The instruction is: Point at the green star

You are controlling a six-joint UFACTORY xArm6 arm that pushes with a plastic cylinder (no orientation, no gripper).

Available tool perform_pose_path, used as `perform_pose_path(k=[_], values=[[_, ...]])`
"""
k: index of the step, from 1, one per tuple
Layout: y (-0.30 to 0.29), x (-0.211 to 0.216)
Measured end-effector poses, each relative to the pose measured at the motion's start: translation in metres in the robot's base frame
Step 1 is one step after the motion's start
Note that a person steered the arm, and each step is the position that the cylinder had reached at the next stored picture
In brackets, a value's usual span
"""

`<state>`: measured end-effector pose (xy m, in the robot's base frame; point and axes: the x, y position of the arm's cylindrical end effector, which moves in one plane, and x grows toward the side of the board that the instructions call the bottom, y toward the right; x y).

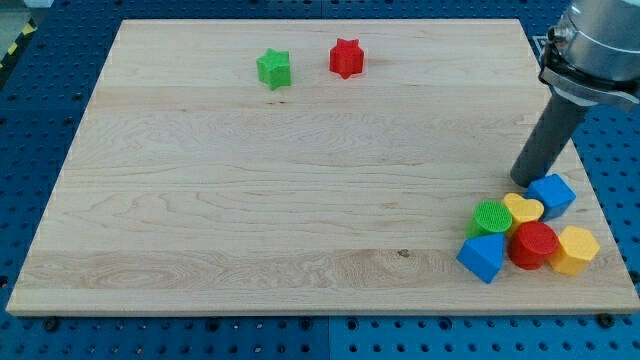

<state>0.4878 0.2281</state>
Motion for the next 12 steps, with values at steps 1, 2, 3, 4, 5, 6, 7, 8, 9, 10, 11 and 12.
perform_pose_path(k=[1,2,3,4,5,6,7,8,9,10,11,12], values=[[0.011,0.009],[-0.005,-0.035],[-0.055,-0.08],[-0.127,-0.088],[-0.15,-0.086],[-0.162,-0.086],[-0.219,-0.084],[-0.281,-0.083],[-0.351,-0.104],[-0.373,-0.155],[-0.37,-0.201],[-0.369,-0.201]])
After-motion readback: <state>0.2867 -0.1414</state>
